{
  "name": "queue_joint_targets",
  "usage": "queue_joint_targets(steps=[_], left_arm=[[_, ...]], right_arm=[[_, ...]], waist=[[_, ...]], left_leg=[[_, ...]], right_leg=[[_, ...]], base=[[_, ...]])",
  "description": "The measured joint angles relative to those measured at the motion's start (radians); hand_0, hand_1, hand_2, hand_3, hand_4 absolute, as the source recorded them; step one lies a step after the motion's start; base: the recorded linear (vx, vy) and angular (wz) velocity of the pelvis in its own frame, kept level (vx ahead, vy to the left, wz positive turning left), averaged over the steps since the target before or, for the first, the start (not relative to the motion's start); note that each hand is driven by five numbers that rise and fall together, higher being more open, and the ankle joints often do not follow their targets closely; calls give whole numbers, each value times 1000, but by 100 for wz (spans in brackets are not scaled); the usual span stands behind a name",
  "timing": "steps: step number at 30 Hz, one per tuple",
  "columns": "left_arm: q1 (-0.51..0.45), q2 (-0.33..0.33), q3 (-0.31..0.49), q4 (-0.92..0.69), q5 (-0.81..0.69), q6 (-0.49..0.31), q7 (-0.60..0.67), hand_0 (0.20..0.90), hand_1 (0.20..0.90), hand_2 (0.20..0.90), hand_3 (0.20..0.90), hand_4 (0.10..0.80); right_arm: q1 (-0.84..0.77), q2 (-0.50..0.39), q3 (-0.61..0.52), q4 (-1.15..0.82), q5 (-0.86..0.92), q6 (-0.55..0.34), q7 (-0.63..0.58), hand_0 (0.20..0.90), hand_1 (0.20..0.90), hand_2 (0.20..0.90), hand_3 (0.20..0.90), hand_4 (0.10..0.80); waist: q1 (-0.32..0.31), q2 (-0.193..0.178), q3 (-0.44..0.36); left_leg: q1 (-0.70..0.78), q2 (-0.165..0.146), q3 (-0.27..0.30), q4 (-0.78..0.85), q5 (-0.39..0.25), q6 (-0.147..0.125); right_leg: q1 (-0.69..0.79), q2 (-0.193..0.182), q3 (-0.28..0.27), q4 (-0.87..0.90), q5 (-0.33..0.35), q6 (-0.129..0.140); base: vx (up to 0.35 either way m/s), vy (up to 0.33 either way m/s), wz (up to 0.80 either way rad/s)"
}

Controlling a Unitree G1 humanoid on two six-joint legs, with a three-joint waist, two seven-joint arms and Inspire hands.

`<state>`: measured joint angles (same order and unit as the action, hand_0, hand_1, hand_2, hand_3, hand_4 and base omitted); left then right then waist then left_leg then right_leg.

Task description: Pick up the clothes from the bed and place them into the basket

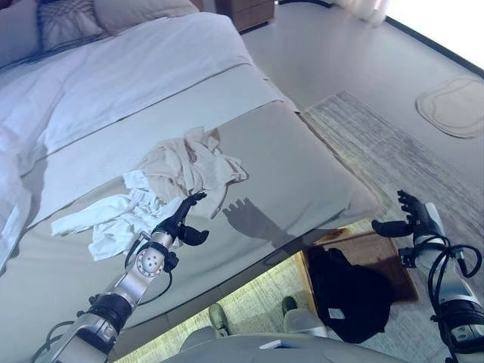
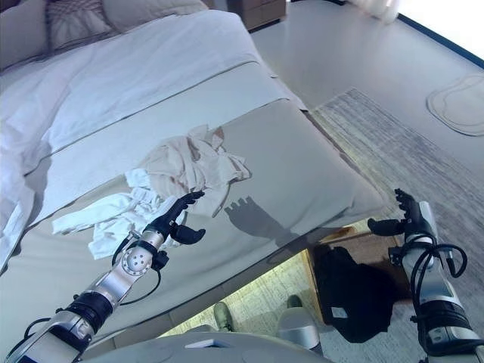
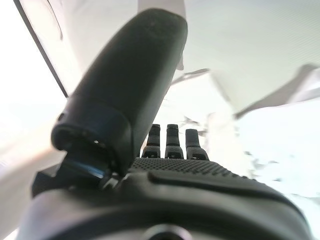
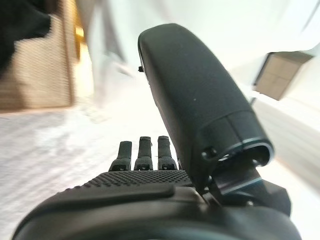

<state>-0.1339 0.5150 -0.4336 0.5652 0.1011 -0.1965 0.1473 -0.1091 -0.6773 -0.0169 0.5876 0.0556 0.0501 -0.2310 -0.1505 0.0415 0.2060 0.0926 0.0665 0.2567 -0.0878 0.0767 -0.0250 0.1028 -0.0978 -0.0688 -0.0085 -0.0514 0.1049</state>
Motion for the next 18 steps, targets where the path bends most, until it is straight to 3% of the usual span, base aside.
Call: queue_joint_targets(steps=[7,18], left_arm=[[29,-4,7,61,17,43,-19,900,900,900,900,800],[117,-18,100,77,15,-2,-7,900,900,900,900,800]], right_arm=[[-174,-1,97,-2,-23,34,-49,900,900,900,900,800],[-323,-11,188,-12,-119,38,-43,900,900,900,900,800]], waist=[[50,1,-1],[187,13,19]], left_leg=[[-36,-1,-64,0,20,-3],[-94,-25,-153,18,30,-2]], right_leg=[[4,3,-56,-12,0,-1],[20,-12,-150,-42,-1,-1]], base=[[27,14,25],[53,15,27]])
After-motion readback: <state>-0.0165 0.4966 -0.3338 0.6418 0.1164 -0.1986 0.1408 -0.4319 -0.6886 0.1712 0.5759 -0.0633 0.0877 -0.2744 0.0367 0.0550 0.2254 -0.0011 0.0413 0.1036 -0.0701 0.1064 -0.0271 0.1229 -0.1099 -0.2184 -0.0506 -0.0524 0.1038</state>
